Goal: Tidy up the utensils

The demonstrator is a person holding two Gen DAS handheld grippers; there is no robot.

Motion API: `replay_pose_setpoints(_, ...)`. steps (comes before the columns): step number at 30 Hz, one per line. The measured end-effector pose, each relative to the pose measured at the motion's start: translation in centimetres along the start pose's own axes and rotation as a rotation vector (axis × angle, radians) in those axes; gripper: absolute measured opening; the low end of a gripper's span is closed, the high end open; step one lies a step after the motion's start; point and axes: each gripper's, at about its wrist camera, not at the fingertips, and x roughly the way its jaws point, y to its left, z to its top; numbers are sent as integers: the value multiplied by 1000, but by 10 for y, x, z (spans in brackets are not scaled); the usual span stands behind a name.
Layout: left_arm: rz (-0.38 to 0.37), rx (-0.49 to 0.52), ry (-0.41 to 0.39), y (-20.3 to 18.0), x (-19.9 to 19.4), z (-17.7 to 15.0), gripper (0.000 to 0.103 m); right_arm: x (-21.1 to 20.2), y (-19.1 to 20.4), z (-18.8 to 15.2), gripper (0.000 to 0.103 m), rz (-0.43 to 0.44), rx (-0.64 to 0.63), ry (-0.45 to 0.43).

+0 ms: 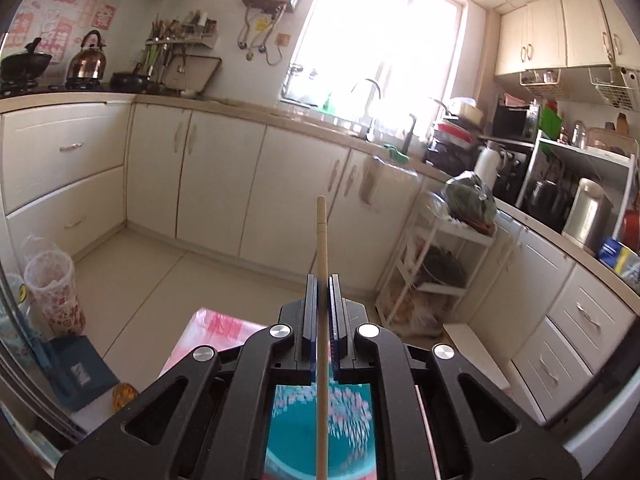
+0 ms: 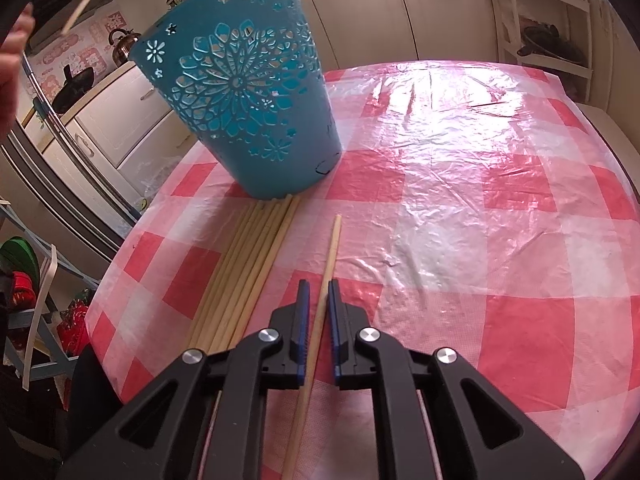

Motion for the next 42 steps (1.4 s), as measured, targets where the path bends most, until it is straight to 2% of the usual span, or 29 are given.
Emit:
replay_pose_setpoints(3,38,-5,7,-1,27,-10,5,1,2,0,13,4,-4,1)
replay_pose_setpoints(7,88,13,68,-1,50,-34,5,1,2,0,14,12,0,2)
replay_pose_setpoints(16,147,85,198,11,51,-72,8,1,2,0,15,14,0,2)
replay_pose_setpoints(17,153,88,209,14,47,-74,13,1,2,-1,15,14,0,2)
replay_pose_setpoints(19,172,91,214,20,35,-77,29,1,2,-1,15,14,0,1)
replay_pose_setpoints(21,204,94,197,27,14,-79,53,0,3,-1,15,4,-8,2)
replay_pose_setpoints(26,256,111,181,52,-46,-97,71,-1,14,-4,19,-61,-58,13)
replay_pose_setpoints(28,267,103,204,63,-64,-113,74,1,19,-4,19,-95,-76,18)
replay_pose_setpoints(31,285,94,267,80,-79,-141,75,5,32,-7,10,-194,-139,11)
replay_pose_setpoints(32,288,90,283,84,-81,-148,75,7,38,-8,9,-237,-180,7)
replay_pose_setpoints(34,286,71,312,93,-86,-159,75,9,43,-9,8,-265,-203,4)
replay_pose_setpoints(37,271,36,333,102,-92,-167,75,1,35,-8,5,-234,-130,5)
replay_pose_setpoints(42,270,13,359,118,-98,-184,75,-63,26,1,5,-33,25,-131)
